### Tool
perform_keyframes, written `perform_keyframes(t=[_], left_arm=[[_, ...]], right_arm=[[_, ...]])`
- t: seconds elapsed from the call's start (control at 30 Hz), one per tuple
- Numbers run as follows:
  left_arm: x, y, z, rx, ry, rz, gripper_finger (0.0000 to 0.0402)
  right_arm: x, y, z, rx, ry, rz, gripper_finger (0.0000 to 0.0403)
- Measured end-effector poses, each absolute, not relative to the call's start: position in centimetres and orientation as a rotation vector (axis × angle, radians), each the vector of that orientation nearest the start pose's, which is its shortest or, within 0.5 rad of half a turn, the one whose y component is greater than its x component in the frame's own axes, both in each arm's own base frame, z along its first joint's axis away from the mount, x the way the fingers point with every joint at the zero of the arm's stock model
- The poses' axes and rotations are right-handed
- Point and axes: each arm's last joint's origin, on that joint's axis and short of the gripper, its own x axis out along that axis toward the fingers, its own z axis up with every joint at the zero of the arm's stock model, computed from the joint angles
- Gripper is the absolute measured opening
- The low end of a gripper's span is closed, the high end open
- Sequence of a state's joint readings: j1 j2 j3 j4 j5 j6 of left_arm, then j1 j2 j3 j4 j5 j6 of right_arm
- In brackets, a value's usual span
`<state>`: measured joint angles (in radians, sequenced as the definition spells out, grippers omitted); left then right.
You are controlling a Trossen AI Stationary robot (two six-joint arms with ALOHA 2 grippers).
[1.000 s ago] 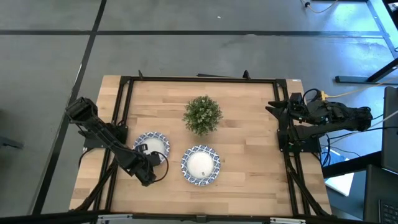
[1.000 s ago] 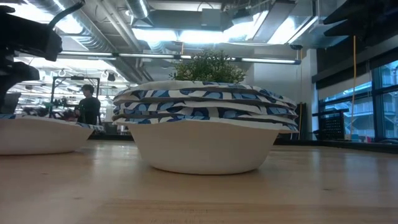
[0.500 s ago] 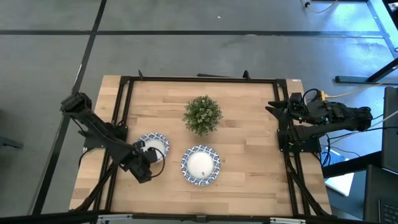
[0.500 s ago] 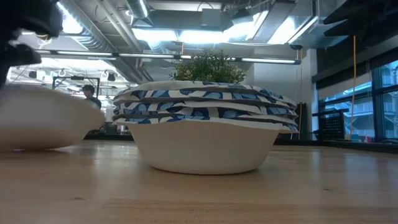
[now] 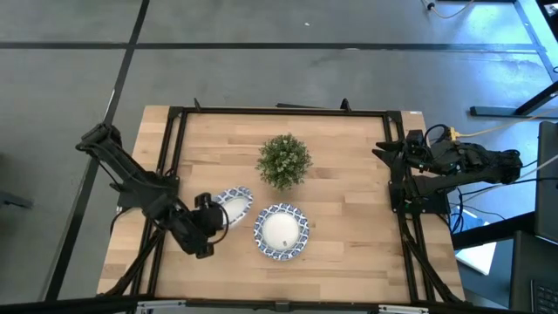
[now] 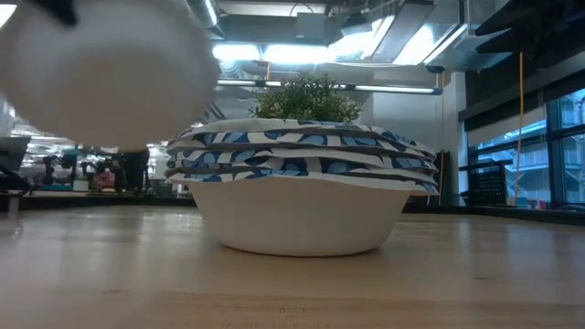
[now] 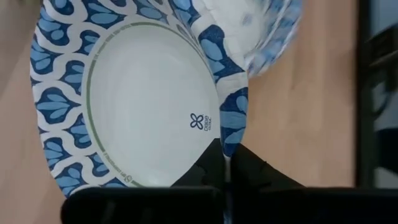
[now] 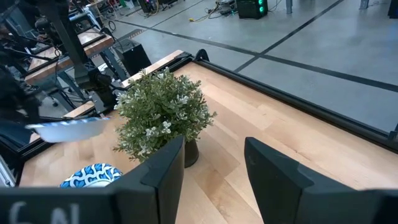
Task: Nest bowls inside each other
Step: Stack the white bowl on top of the other white bowl
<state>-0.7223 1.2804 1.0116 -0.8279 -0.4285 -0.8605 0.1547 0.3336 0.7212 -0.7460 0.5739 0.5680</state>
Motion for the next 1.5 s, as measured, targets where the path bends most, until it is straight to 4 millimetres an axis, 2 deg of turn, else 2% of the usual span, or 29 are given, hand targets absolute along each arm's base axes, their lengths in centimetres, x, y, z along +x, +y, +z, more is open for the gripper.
perform_keyframes(t=[0.17,0.27,0.6,0.9,1.07,1.37,1.5], left_arm=[[19.8,-15.4,29.1,-0.164,0.854,0.106,0.0],[21.0,-15.6,29.6,-0.112,0.843,0.094,0.0],[26.9,-17.0,30.5,0.009,0.863,0.065,0.0],[32.9,-17.8,28.1,0.085,0.96,0.084,0.0],[35.3,-18.4,26.5,0.081,1.006,0.06,0.0],[37.1,-19.5,23.4,0.003,1.114,0.017,0.0],[37.2,-19.5,23.1,-0.012,1.129,0.008,0.001]], right_arm=[[6.3,-0.6,30.6,0.43,0.208,-0.497,0.017],[6.3,-0.6,30.6,0.43,0.208,-0.497,0.017],[6.3,-0.6,30.6,0.432,0.207,-0.497,0.017],[6.2,-0.5,30.4,0.429,0.244,-0.454,0.017],[5.9,-0.5,29.7,0.424,0.318,-0.475,0.017],[5.7,-0.5,29.3,0.417,0.369,-0.464,0.017],[5.8,-0.5,29.3,0.414,0.367,-0.461,0.017]])
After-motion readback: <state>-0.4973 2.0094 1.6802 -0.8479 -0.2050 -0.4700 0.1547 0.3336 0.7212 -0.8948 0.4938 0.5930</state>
